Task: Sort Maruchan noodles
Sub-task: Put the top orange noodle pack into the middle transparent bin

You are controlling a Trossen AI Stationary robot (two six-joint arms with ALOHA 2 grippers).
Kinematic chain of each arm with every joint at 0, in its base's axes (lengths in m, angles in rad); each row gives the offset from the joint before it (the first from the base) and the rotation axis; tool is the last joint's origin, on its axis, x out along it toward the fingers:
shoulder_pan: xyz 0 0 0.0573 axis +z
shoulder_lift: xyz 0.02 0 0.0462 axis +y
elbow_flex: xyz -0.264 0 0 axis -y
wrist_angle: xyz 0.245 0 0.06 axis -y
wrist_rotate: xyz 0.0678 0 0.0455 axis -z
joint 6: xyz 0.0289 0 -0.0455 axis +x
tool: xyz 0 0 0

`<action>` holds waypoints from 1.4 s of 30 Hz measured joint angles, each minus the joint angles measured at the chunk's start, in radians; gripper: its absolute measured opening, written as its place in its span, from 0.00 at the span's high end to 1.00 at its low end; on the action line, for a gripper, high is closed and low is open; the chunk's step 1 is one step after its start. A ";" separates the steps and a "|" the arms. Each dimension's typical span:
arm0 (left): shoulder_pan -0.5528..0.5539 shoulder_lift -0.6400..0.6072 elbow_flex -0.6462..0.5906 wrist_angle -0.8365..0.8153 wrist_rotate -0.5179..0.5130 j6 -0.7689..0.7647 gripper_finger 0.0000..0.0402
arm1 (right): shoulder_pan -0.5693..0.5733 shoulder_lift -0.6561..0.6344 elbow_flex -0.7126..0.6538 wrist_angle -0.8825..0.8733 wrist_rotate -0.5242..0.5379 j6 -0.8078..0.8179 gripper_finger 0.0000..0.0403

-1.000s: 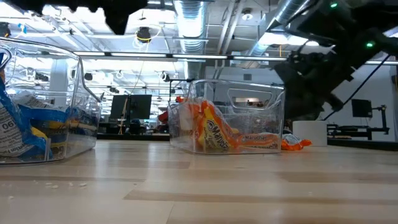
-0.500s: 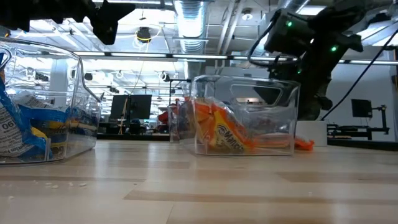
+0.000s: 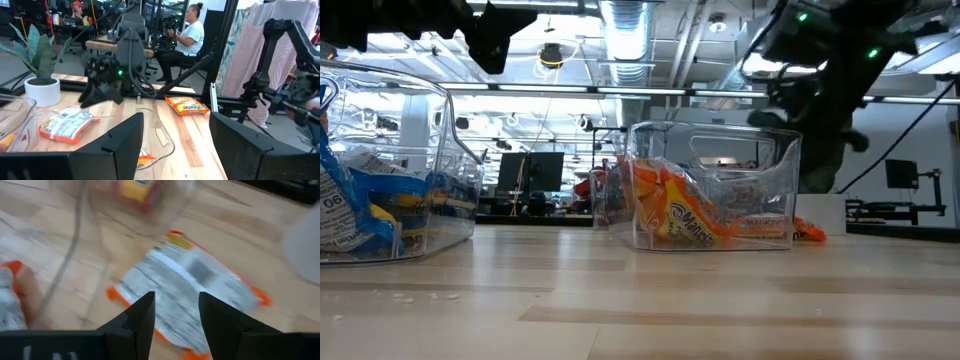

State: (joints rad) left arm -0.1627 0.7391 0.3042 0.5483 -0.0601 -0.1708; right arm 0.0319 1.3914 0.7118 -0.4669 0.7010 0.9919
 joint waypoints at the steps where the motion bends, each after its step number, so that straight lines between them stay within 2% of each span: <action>1: 0.000 0.000 0.000 -0.001 0.000 0.000 0.46 | 0.000 -0.022 -0.001 -0.039 -0.001 0.006 0.56; 3: 0.000 0.000 0.000 -0.006 0.000 0.000 0.46 | -0.009 -0.063 0.001 -0.114 -0.016 0.000 0.56; 6: 0.001 0.000 0.000 -0.011 0.000 0.001 0.46 | -0.039 -0.109 0.001 -0.238 -0.128 -0.066 0.56; 9: 0.001 0.000 0.000 -0.013 0.000 0.001 0.46 | -0.073 -0.120 -0.001 -0.287 -0.249 -0.175 0.56; 12: 0.001 0.000 0.000 -0.014 0.000 0.008 0.46 | -0.094 -0.095 -0.002 -0.278 -0.298 -0.297 0.56; 20: 0.001 0.000 0.000 -0.019 -0.008 0.034 0.46 | -0.129 0.004 -0.001 -0.173 -0.308 -0.557 0.56; 27: 0.001 0.000 0.000 -0.021 -0.027 0.036 0.46 | -0.161 0.105 -0.001 -0.109 -0.304 -0.690 0.56; 33: 0.001 0.000 0.000 -0.021 -0.033 0.036 0.46 | -0.194 0.187 0.003 -0.055 -0.236 -0.739 0.57; 36: 0.001 0.000 0.000 -0.021 -0.034 0.052 0.46 | -0.201 0.203 0.003 -0.060 -0.227 -0.730 0.64; 40: 0.001 0.000 0.000 -0.020 -0.034 0.055 0.46 | -0.206 0.179 0.002 -0.082 -0.240 -0.674 0.91; 42: 0.001 0.000 0.000 -0.020 -0.034 0.055 0.46 | -0.206 0.144 0.000 -0.115 -0.267 -0.643 0.95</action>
State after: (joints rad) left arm -0.1619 0.7391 0.3042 0.5282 -0.0943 -0.1158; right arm -0.1737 1.5349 0.7116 -0.5815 0.4339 0.3491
